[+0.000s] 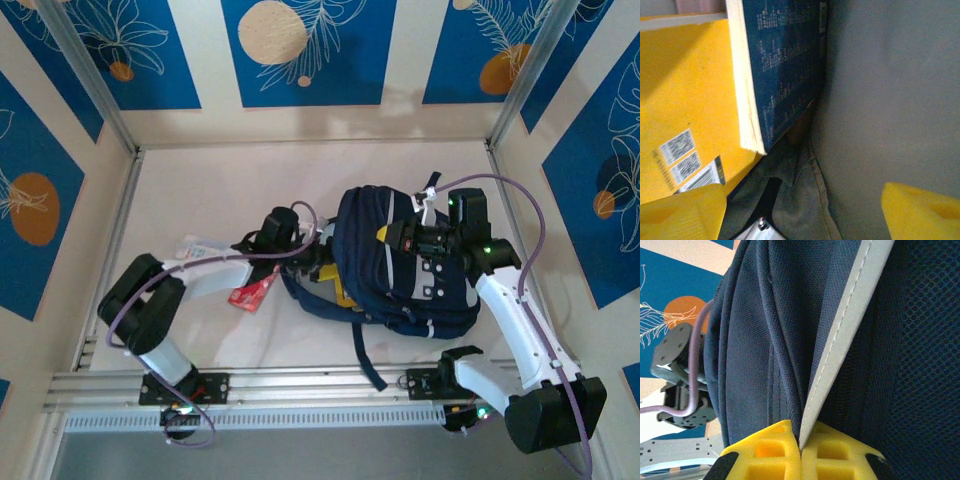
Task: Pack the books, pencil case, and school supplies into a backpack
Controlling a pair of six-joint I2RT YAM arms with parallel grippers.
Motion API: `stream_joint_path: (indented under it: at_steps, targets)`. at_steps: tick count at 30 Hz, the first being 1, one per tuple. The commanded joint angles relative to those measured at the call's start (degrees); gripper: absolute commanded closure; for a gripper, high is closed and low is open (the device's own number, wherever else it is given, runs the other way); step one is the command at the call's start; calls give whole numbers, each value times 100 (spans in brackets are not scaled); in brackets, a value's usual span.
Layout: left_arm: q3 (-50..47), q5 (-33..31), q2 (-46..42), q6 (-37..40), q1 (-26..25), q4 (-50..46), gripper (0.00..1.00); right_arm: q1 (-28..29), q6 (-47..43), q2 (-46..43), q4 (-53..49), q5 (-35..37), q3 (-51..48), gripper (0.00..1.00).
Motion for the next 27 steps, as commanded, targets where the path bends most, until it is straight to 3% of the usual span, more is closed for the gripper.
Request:
stream_joint_path:
  at_steps: [1, 5, 13, 20, 24, 27]
  targets:
    - [291, -327, -580, 1193, 126, -1733, 20, -74, -139, -149, -52, 329, 126, 100]
    - [548, -1532, -1217, 1978, 387, -3386, 22, 1, -282, -155, -384, 799, 196, 100]
    - [496, -3668, -2056, 1981, 1405, -5127, 19, 689, -634, 391, -1671, 2975, 735, 100]
    - [1004, -4516, -1548, 1862, 1836, -6155, 17, 1578, -1132, 1232, -2372, 5036, 1305, 100]
    - [933, -4573, -1348, 1912, 2029, -6042, 16, 1787, -1116, 1395, -2474, 5576, 1401, 68]
    - [833, -4145, -1027, 2051, 2039, -5839, 17, 1995, -1268, 1371, -2441, 5835, 1499, 60]
